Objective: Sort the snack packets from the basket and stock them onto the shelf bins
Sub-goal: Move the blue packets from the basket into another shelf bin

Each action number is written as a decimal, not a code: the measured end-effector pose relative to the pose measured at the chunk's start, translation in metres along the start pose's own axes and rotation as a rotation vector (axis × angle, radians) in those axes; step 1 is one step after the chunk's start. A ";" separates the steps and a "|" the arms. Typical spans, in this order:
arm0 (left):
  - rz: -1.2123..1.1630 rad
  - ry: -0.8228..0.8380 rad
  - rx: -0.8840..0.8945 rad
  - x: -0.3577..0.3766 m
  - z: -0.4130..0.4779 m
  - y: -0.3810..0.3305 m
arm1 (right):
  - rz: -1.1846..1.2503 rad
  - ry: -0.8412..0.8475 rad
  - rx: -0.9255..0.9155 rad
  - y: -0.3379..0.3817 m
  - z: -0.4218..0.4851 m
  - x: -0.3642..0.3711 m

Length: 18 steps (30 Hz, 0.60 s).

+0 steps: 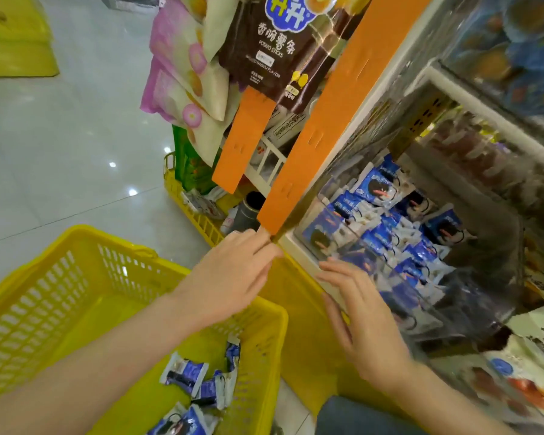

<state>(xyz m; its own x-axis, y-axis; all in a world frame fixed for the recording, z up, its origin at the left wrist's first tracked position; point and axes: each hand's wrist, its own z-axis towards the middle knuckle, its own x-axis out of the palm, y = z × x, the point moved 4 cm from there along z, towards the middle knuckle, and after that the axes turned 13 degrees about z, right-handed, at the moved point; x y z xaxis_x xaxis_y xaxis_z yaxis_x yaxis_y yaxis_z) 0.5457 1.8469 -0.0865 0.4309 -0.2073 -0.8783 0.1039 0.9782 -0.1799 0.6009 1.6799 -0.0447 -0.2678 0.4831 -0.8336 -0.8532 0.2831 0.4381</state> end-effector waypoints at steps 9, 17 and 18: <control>-0.046 0.656 -0.300 0.131 -0.158 0.081 | 0.228 0.608 0.455 -0.034 -0.023 0.233; -0.229 0.965 -0.458 0.232 -0.229 0.087 | 0.134 1.054 0.801 -0.084 -0.090 0.334; -0.238 0.971 -0.451 0.241 -0.228 0.085 | 0.073 1.097 0.762 -0.086 -0.096 0.339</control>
<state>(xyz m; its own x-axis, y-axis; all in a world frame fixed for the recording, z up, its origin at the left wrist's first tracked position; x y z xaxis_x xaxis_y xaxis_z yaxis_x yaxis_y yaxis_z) 0.4540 1.8831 -0.4145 -0.4671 -0.4856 -0.7389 -0.3318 0.8709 -0.3626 0.5404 1.7398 -0.3970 -0.8270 -0.2925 -0.4801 -0.4569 0.8472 0.2710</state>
